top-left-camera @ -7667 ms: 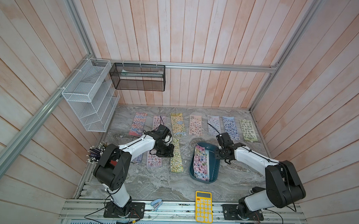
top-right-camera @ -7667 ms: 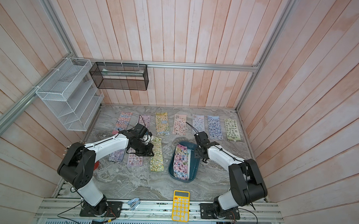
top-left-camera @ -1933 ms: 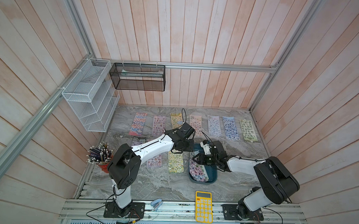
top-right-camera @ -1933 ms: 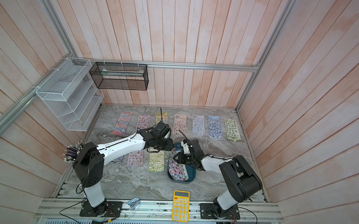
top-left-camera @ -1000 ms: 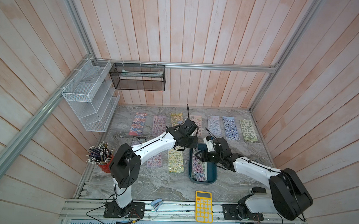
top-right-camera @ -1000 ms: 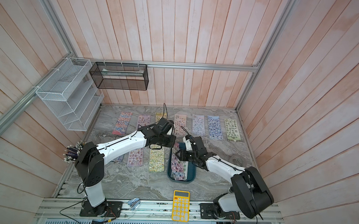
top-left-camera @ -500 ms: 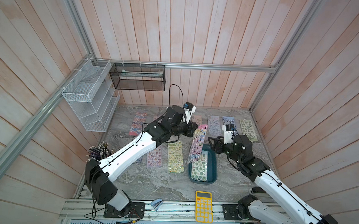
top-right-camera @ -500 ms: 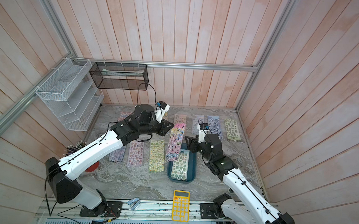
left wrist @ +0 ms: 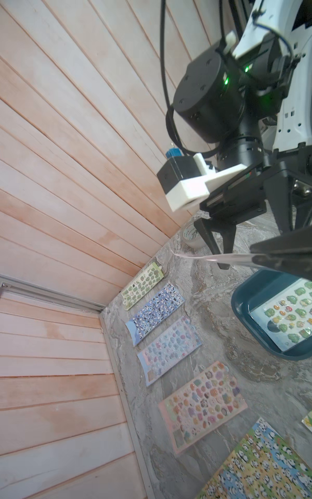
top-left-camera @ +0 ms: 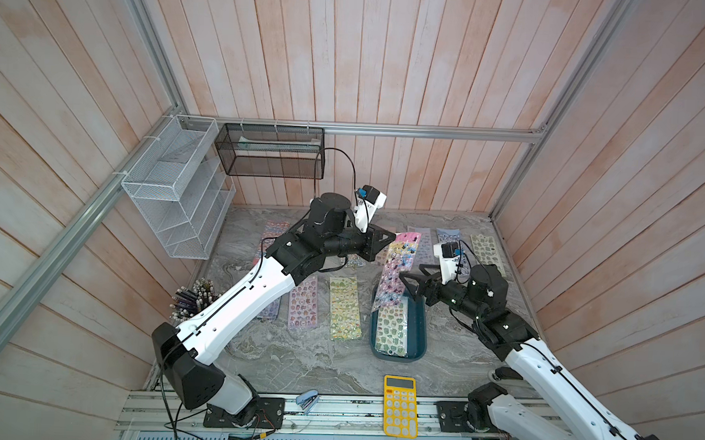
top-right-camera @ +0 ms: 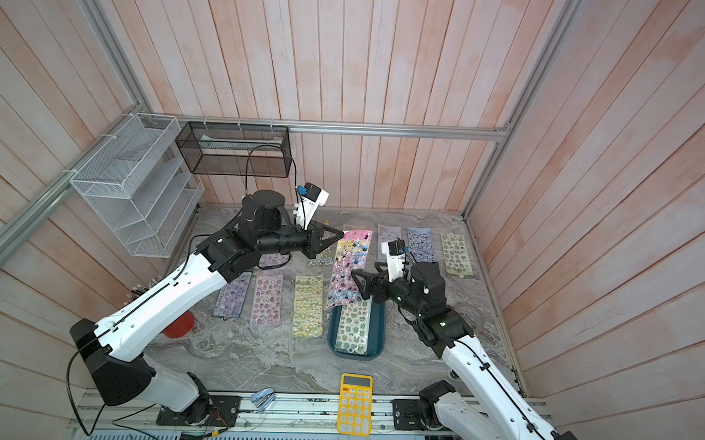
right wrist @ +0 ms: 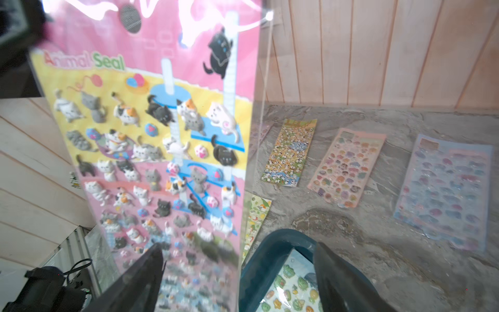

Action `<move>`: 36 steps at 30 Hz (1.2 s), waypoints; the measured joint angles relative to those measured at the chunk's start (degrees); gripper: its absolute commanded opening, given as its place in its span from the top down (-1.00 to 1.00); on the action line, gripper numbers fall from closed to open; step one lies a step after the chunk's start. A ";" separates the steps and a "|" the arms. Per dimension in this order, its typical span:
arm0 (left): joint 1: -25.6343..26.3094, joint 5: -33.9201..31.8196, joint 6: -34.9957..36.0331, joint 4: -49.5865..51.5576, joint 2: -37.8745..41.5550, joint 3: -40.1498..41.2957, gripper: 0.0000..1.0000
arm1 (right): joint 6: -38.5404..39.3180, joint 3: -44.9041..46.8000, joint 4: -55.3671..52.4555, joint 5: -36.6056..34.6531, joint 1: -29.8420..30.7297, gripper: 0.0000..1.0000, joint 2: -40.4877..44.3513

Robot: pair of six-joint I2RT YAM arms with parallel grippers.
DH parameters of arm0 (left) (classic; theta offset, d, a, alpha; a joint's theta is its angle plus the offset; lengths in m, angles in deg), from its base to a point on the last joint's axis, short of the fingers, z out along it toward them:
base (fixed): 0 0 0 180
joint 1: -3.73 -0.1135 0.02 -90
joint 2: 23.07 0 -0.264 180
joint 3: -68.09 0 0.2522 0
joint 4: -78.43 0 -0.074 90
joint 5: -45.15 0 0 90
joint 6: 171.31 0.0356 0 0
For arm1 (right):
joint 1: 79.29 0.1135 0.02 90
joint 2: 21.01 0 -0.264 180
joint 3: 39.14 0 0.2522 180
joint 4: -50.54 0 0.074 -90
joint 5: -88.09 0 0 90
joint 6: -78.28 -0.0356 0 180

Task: Take the stickers out of the storage box
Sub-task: Pick up the sticker from the storage box.

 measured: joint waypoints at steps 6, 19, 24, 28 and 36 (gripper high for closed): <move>-0.07 4.87 -0.28 -0.76 0.70 -0.66 1.00 | -0.13 -0.50 2.60 6.54 -0.11 -0.55 -0.09; -0.26 9.55 -1.16 -1.40 1.16 -0.66 1.00 | -2.16 -0.81 7.89 17.66 -0.48 0.85 -2.60; -0.52 9.90 -1.18 -1.49 1.36 -0.66 1.00 | -2.32 -0.94 8.39 18.53 -0.50 1.00 -2.60; -0.68 9.97 -1.18 -1.49 1.36 -0.66 1.00 | -2.19 -0.94 8.39 18.53 -0.59 1.00 -2.60; -2.05 9.07 -1.70 -2.67 3.96 1.09 -0.41 | -1.29 -1.11 7.32 18.56 -0.83 1.00 -2.62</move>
